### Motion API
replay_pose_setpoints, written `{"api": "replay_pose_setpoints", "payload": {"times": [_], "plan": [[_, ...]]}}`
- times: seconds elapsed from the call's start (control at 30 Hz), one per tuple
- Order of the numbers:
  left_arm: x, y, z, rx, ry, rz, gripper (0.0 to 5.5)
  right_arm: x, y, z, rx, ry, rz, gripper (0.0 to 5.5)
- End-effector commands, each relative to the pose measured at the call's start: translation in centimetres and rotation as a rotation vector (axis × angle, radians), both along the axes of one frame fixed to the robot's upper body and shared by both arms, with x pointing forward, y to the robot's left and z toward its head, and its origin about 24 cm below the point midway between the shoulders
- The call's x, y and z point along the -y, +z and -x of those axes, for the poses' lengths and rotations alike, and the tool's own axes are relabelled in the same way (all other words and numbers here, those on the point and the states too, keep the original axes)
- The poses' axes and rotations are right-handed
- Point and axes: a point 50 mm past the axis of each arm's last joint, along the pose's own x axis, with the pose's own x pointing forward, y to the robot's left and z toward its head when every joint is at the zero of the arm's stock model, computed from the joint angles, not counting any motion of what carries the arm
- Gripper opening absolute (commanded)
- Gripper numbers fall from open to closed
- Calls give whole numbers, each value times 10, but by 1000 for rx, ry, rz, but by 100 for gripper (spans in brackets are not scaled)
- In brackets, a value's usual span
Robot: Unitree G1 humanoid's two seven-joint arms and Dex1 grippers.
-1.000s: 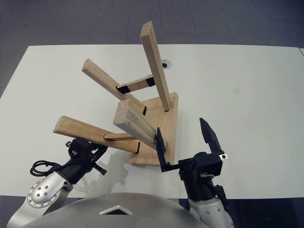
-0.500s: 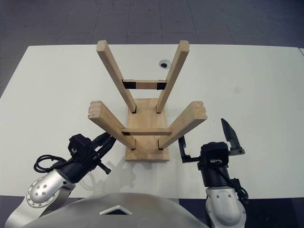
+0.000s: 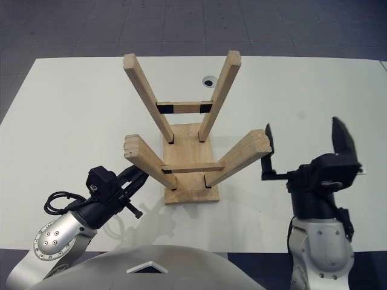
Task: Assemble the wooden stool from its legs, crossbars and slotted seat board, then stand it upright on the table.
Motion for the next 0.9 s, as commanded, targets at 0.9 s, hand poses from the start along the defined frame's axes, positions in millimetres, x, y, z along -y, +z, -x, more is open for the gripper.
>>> {"api": "replay_pose_setpoints", "payload": {"times": [0.9], "plan": [[0, -24, -2, -57, -9, -24, 70, -79, 44, -23, -515, 614, -364, 548]]}}
